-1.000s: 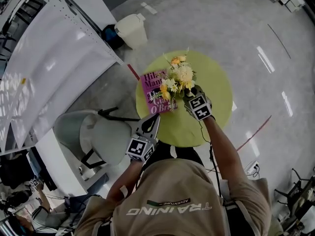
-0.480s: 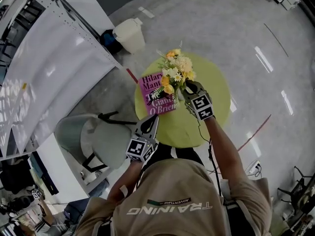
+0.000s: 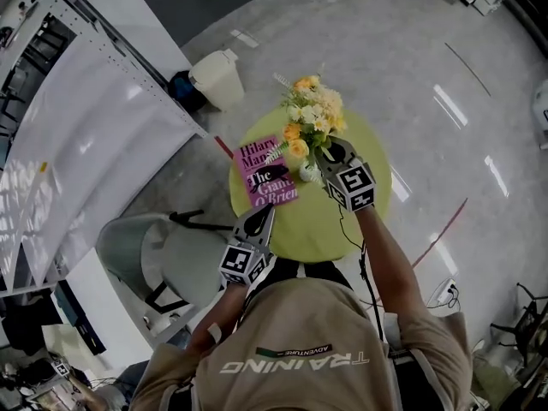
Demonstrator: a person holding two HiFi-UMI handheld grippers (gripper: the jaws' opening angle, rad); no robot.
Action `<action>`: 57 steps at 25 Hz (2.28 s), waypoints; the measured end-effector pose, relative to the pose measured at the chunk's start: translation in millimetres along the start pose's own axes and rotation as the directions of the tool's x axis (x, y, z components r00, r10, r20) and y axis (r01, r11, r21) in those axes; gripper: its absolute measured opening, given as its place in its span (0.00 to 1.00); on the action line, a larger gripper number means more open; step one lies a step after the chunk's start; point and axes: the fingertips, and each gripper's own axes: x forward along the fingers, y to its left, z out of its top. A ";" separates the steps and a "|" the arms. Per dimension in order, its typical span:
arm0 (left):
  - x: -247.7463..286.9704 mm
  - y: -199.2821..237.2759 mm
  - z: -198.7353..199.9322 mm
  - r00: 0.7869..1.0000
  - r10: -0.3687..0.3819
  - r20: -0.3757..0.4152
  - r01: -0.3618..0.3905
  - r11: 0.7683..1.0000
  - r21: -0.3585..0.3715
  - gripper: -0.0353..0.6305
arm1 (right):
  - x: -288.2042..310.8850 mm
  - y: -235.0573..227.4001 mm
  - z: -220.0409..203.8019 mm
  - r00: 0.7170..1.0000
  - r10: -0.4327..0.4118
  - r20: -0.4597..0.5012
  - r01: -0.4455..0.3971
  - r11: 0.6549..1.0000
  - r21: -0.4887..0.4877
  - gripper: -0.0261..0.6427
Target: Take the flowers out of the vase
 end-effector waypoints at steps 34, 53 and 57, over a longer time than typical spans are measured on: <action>59.6 -32.4 -12.6 0.993 -0.076 -0.091 0.077 0.997 0.000 0.06 | -66.1 -93.0 -223.5 0.894 -0.153 -0.421 0.340 0.845 0.413 0.09; 62.5 -6.7 -22.3 0.993 -0.039 -0.113 0.036 0.999 -0.028 0.06 | -33.0 -80.4 -272.9 0.841 -0.108 -0.529 0.396 0.790 0.468 0.23; 59.2 -5.6 -22.2 0.993 -0.045 -0.111 0.042 0.999 -0.031 0.06 | -33.4 -77.4 -262.2 0.845 -0.132 -0.518 0.395 0.808 0.438 0.34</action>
